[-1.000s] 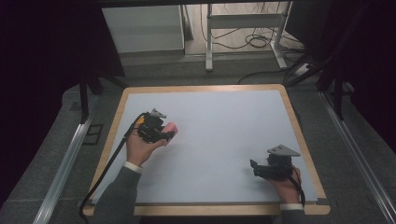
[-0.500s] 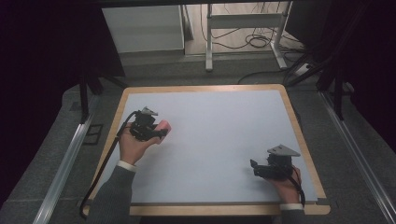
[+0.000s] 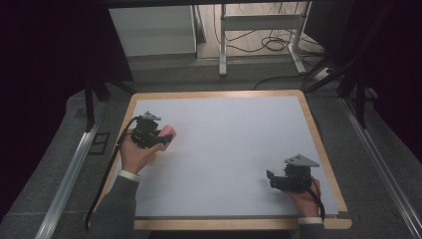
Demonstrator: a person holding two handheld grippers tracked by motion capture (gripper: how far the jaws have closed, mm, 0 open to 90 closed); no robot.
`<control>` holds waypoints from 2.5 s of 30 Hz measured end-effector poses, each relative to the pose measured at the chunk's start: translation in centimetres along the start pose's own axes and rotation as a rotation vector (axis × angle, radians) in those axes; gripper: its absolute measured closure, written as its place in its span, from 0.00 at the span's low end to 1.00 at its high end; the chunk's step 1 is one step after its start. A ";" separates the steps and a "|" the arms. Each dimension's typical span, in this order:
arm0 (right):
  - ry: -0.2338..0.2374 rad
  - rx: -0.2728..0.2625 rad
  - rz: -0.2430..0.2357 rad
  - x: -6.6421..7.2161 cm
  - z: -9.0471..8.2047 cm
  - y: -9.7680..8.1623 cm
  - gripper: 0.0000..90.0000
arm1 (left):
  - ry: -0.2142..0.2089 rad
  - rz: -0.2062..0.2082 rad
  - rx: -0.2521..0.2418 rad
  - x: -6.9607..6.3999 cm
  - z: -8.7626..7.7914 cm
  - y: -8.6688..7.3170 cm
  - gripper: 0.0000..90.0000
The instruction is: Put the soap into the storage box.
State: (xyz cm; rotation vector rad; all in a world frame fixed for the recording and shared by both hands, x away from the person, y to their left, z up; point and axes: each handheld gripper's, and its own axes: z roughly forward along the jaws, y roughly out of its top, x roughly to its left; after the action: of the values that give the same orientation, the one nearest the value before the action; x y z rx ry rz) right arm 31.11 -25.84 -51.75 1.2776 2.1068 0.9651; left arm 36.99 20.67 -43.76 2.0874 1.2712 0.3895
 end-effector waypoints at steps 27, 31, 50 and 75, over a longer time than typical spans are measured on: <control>-0.001 0.008 -0.001 0.1 0.1 -0.1 0.09 | 0.046 -0.078 0.001 3.5 -0.7 -0.6 0.67; -0.001 0.009 -0.002 0.1 0.2 -0.1 0.09 | 0.063 -0.089 0.017 4.0 -0.4 -0.8 0.67; -0.005 0.008 -0.005 0.1 0.2 -0.1 0.09 | 0.122 -0.143 0.057 6.1 1.3 -2.2 0.67; -0.003 0.012 -0.010 0.3 0.3 -0.1 0.09 | 0.137 -0.127 -0.026 5.8 -0.2 -2.9 0.31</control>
State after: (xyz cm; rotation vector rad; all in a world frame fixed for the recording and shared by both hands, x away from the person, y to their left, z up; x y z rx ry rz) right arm 31.16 -25.52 -52.04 1.2720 2.1181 0.9475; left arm 37.71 26.68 -46.01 1.9748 1.4617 0.4962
